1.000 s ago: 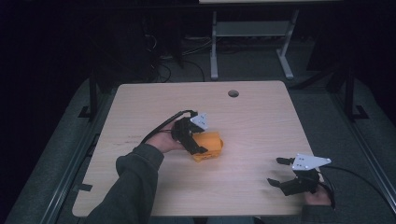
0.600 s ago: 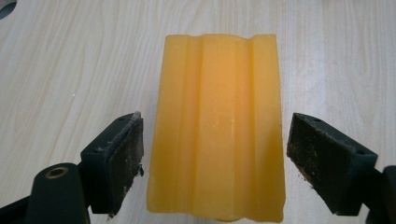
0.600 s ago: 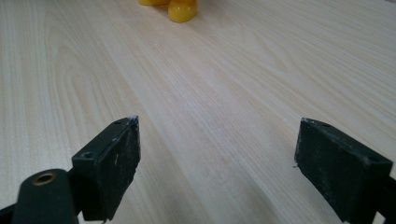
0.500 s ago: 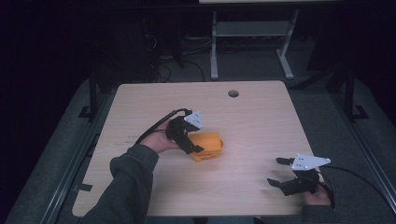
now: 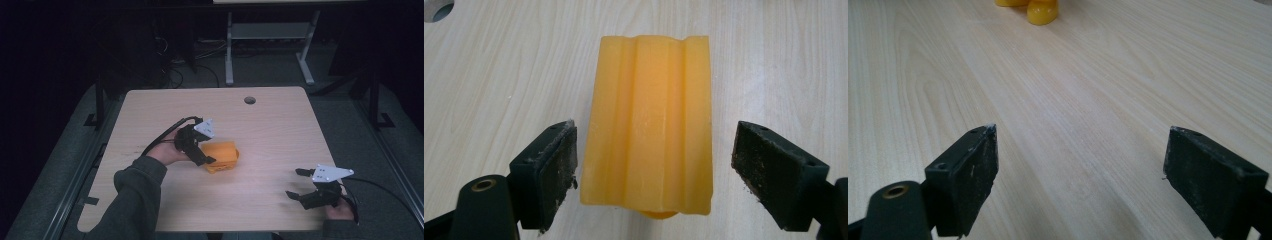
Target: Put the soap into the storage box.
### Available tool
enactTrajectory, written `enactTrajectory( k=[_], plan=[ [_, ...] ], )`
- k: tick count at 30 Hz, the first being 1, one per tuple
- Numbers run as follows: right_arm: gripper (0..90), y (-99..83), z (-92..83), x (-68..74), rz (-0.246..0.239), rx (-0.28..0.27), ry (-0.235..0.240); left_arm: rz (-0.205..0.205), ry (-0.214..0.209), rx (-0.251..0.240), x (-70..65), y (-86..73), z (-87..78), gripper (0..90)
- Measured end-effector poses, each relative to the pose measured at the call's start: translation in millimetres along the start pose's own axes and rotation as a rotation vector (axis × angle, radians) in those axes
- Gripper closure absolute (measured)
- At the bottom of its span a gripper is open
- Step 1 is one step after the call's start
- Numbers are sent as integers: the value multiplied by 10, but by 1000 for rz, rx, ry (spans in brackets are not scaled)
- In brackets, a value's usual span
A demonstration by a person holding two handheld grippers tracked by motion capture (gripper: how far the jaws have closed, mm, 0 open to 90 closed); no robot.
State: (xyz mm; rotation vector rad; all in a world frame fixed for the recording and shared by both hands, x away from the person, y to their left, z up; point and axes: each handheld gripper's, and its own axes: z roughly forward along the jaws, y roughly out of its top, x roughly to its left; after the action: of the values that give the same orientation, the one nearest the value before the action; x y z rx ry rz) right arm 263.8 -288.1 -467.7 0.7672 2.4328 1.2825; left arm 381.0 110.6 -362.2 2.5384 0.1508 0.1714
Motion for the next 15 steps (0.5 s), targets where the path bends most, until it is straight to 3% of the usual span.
enactTrajectory(
  k=[15],
  plan=[
    [137,10,7,6,-5,1,-10,-4,4,16,-56,-20,-96,191]
  ],
)
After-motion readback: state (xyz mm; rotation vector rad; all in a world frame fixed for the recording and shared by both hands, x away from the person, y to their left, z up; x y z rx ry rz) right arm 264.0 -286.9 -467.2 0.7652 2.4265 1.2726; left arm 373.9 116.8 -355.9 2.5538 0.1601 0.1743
